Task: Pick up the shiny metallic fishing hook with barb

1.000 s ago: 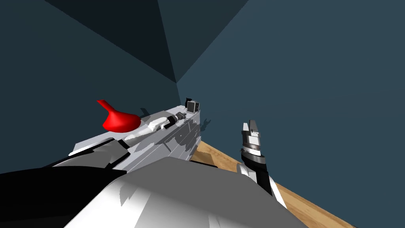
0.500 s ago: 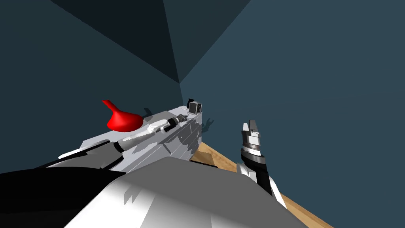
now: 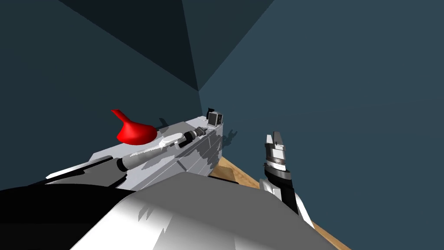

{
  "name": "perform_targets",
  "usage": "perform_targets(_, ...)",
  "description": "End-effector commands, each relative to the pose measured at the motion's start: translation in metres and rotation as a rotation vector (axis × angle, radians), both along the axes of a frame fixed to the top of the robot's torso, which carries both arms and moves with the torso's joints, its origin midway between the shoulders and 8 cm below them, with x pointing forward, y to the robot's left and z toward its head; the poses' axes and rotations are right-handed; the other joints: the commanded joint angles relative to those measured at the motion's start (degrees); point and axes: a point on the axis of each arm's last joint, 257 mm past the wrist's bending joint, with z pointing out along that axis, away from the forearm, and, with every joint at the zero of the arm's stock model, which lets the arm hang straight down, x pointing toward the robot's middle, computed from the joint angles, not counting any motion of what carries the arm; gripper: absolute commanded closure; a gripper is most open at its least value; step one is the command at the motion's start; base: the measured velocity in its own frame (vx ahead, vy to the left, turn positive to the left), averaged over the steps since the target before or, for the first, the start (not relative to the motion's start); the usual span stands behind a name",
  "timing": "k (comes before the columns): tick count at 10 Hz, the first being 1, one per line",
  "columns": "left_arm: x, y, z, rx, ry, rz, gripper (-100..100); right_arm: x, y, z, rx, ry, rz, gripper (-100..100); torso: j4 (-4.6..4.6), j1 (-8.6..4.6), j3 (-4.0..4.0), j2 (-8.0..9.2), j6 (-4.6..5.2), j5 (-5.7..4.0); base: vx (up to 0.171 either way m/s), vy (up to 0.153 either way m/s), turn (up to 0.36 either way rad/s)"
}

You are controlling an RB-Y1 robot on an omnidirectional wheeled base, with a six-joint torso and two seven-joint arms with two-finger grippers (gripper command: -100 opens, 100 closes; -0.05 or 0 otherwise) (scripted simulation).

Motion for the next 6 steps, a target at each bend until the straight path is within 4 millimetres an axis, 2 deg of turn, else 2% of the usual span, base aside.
perform_targets(1,-0.005,-0.022,0.01,-0.018,-0.016,-0.041,100,0.0,0.0,0.0,0.0,0.0,0.0,0,0.0,0.0,0.0,0.0,0.0,0.0,0.009,0.003,-0.044)
perform_targets(2,-0.023,-0.017,-0.015,-0.012,0.044,-0.019,100,0.0,0.0,0.0,0.0,0.0,0.0,0,0.03,0.0,0.09,0.15,-0.01,0.01,0.085,-0.005,0.272)
perform_targets(3,-0.028,-0.032,-0.006,-0.027,0.031,-0.05,100,0.0,0.0,0.0,0.0,0.0,0.0,0,-0.02,0.12,0.02,0.03,-0.23,0.04,0.107,-0.031,0.189)
perform_targets(4,-0.033,-0.044,0.001,-0.037,0.022,-0.073,100,0.0,0.0,0.0,0.0,0.0,0.0,0,-0.04,0.05,-0.06,-0.1,-0.06,0.04,0.05,-0.021,-0.01)
perform_targets(5,-0.035,-0.049,0.004,-0.042,0.017,-0.084,100,0.0,0.0,0.0,0.0,0.0,0.0,0,-0.02,0.0,-0.02,-0.02,0.01,0.02,0.013,0.0,-0.039)
perform_targets(6,-0.033,-0.042,0.0,-0.036,0.02,-0.074,100,0.0,0.0,0.0,0.0,0.0,0.0,0,0.02,0.04,0.05,0.1,0.02,0.03,0.002,0.0,-0.016)
